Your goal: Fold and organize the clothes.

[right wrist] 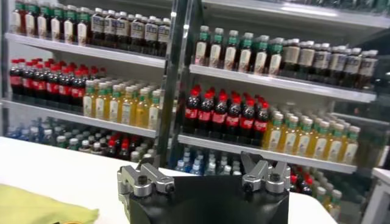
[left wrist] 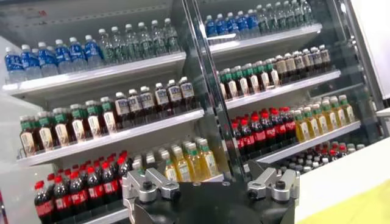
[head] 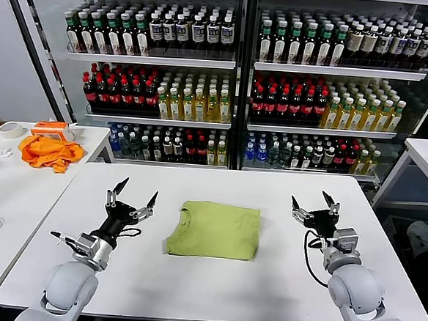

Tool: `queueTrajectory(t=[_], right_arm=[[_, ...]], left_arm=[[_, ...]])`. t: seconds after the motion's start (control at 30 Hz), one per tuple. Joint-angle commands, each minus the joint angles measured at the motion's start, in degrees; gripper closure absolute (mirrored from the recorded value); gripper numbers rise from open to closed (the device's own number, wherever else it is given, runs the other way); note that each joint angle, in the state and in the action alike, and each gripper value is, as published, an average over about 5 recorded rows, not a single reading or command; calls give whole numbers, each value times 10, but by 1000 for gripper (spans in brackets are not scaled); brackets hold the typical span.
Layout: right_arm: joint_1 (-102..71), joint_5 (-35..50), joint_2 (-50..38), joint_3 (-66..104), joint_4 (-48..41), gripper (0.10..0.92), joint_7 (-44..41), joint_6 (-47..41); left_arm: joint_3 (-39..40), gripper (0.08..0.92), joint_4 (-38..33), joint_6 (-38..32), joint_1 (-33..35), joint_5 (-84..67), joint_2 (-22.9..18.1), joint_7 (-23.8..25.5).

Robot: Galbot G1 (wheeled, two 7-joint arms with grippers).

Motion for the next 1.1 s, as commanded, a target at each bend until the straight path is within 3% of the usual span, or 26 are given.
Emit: queueTrajectory(t=[0.03,0.4,0.67,1.1], right_arm=[[-19,-16,6,24,-3,203,11,28],[-19,-24,12,24,-4,203,12,11],[-23,-82,28,20,-27,203,-11,58],[-19,-79,30,8,-33,203,26,62]], left_arm=[[1,177,34,-25,-28,16,-13,23],[-6,177,39,-14,-27,2,-13,22],[5,177,60,-32,-35,3,-13,20],[6,177,75,-26,-45,8,-27,14]])
